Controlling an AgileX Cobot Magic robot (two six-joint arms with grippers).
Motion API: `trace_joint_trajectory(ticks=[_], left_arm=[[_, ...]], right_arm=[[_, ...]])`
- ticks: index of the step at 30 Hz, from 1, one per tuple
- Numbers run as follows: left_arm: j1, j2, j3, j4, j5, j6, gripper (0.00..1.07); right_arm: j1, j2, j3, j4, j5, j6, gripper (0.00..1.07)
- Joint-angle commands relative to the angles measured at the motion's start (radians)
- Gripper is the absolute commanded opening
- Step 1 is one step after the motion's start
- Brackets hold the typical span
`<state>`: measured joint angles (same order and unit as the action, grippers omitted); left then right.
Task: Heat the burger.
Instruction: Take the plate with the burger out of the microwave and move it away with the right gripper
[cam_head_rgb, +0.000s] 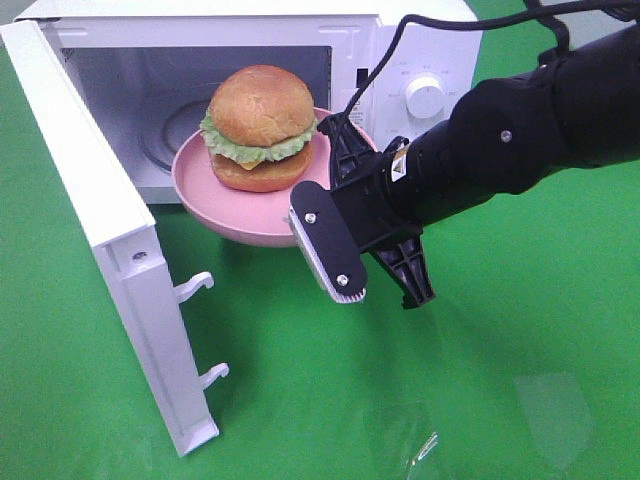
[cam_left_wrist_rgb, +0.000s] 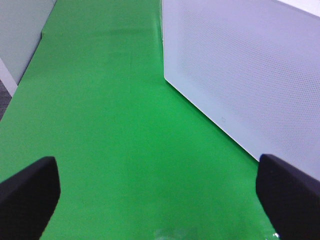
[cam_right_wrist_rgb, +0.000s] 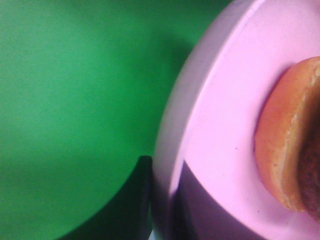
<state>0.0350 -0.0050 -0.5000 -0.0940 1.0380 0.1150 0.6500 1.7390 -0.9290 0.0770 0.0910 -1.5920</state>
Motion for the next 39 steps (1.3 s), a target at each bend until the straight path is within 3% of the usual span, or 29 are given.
trace_joint_trajectory(ticks=[1,22,39], left_arm=[[0.001,-0.019,0.003,-0.002,-0.002,-0.005,1.00],[0.001,-0.019,0.003,-0.002,-0.002,-0.005,1.00],[0.001,-0.019,0.003,-0.002,-0.002,-0.005,1.00]], right_arm=[[-0.007,-0.050,0.013,0.021,-0.104,0.057,0.00],[0.004,-0.320,0.254,0.009,-0.110,0.174,0.00],[0.004,-0.554,0.347,-0.280,0.097,0.486,0.00]])
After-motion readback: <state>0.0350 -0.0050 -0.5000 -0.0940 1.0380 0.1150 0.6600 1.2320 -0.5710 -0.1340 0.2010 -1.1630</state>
